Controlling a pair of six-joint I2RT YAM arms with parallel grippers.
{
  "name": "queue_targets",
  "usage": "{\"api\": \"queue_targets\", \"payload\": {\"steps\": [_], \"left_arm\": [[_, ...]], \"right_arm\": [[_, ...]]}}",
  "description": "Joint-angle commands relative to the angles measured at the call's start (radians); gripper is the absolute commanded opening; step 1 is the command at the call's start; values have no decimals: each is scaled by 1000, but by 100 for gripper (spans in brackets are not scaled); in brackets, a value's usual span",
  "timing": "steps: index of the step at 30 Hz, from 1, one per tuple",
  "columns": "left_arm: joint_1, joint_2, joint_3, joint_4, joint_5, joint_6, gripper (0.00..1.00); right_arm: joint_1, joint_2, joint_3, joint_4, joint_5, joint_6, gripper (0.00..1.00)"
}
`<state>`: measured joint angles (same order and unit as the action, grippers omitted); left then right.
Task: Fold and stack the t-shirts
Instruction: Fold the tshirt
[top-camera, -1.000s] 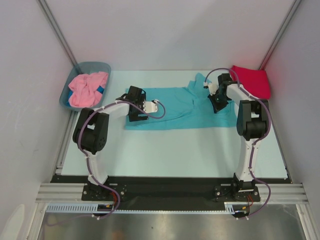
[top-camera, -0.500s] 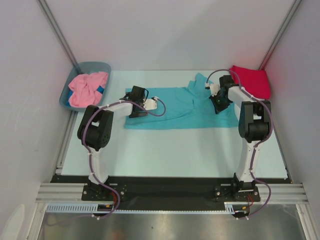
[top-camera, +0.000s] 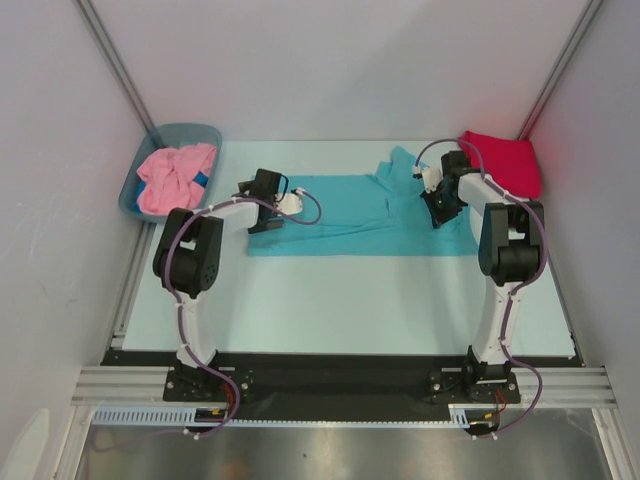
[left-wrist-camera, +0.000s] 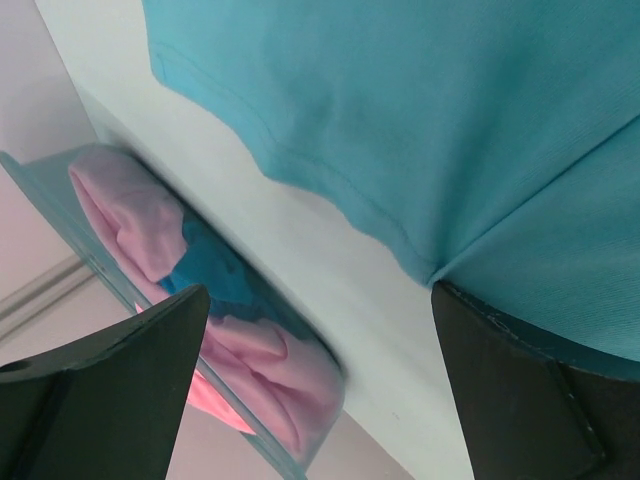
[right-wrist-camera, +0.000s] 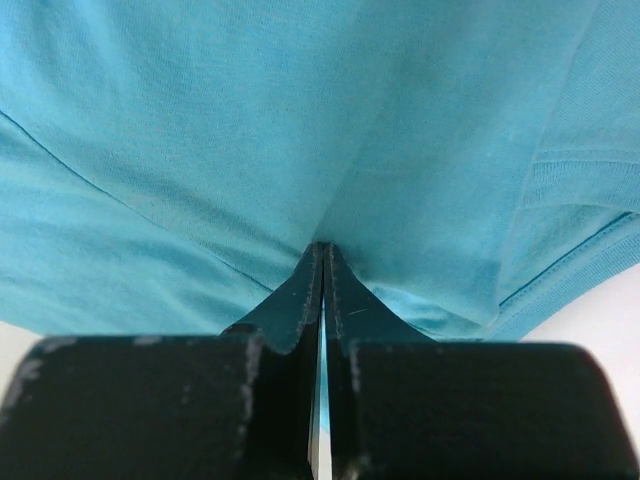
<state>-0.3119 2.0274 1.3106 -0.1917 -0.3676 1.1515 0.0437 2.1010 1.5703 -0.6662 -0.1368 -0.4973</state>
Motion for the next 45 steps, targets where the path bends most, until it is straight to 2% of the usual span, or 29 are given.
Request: {"api": "queue_targets", "payload": {"steps": [1, 11, 21, 24, 28, 34, 39, 45], "left_arm": [[53, 42, 9, -78, -71, -13, 100], [65, 56, 65, -77, -110, -39, 100], [-13, -141, 96, 29, -40, -10, 100], [-51, -182, 104, 28, 21, -24, 100], [-93, -210, 107, 5, 108, -64, 100], [-148, -242, 59, -146, 321, -92, 100], [-154, -248, 35, -210, 462, -127, 100], [-156, -219, 42, -287, 541, -154, 100]], "right_arm": [[-16, -47, -24, -19, 49, 2, 0], [-27, -79, -66, -6, 52, -6, 0], [84, -211, 11, -42, 32, -1, 0], [122, -222, 43, -76, -6, 6, 0], [163, -213, -7, -70, -24, 6, 0], [206, -165, -59, -49, -17, -3, 0], [217, -145, -53, -46, -30, 16, 0], [229, -136, -46, -55, -50, 19, 0]]}}
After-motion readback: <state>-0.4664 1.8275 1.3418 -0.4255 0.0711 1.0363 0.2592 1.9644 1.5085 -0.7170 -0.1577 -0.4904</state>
